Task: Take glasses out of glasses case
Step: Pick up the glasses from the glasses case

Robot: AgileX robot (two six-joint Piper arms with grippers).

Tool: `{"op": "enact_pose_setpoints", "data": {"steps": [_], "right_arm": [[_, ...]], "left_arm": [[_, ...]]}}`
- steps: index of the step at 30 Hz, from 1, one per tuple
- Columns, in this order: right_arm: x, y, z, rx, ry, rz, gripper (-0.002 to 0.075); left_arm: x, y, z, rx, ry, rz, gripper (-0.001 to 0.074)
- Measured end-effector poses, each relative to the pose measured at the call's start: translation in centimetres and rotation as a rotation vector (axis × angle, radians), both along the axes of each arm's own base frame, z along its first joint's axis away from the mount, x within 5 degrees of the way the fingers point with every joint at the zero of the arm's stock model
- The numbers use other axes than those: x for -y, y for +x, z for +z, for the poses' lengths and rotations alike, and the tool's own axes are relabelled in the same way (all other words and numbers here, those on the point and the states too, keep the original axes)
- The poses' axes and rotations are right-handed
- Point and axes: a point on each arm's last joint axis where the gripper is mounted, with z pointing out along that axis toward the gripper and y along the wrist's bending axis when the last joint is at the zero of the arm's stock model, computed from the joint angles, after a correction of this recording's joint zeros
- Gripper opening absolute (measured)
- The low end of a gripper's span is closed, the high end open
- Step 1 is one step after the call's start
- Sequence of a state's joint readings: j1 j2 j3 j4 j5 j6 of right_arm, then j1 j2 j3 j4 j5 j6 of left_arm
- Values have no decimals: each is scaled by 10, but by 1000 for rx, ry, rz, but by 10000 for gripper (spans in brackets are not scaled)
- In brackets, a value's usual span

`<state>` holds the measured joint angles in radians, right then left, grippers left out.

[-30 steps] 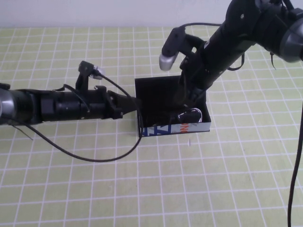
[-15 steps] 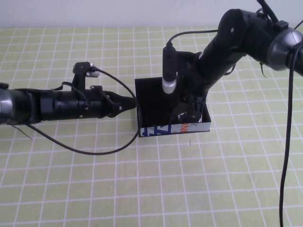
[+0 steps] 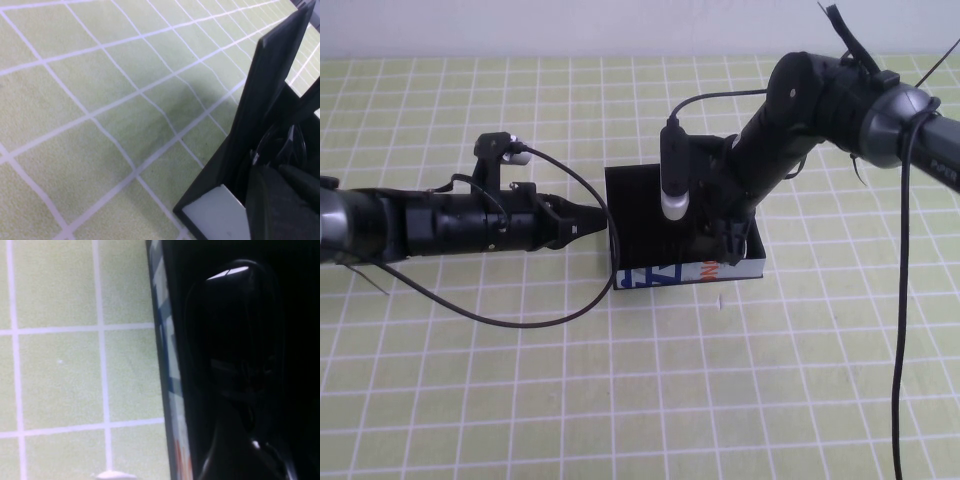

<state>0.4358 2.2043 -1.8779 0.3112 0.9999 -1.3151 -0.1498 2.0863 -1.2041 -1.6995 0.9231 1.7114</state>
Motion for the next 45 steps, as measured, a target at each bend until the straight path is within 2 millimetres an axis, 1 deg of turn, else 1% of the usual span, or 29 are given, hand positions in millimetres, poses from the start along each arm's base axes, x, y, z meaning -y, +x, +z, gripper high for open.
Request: {"op": "enact_pose_setpoints", "data": {"steps": [3,12,16,20,25,28,29,32,33,34,36,38,40,43,45], "right_arm": [[0,1,-3,3,-1,0,293],[-1,2,-3,29,-6,35,293],[-1,4,-7,44,-9,43,293],[-2,6,-17,40,-22,65,293],[-2,7,-20,38,-25,72,290],[-2,7,-20,38,-26,73,255],[-2,7,-20,38,-26,73,229],[-2,4,-20,18,-21,76,104],[-2,3,-16,12,-14,69,68],[-3,2,-14,11,-11,65,56],[-3,2,-10,8,-6,40,55],[-1,0,0,8,0,12,55],[1,-4,15,10,13,-19,55],[5,-15,46,-10,46,-82,55],[9,-25,67,-48,72,-154,55]], "left_arm": [[0,0,0,0,0,0,-4],[0,0,0,-2,-1,1,-4],[0,0,0,-2,1,-1,-4],[0,0,0,-1,5,-5,-4],[0,-1,-1,0,9,-10,-4],[0,-1,-1,0,9,-10,-4],[0,-1,-1,0,9,-10,-4],[0,-1,-1,0,9,-10,-4],[0,-1,-1,0,9,-10,-4],[0,-1,-1,0,9,-10,-4],[0,-1,-1,0,12,-12,-4],[0,-2,-2,1,20,-21,-4],[0,-2,-2,3,29,-30,-4],[0,-4,-1,3,40,-42,-4],[0,-5,5,16,43,-47,-4]]}}
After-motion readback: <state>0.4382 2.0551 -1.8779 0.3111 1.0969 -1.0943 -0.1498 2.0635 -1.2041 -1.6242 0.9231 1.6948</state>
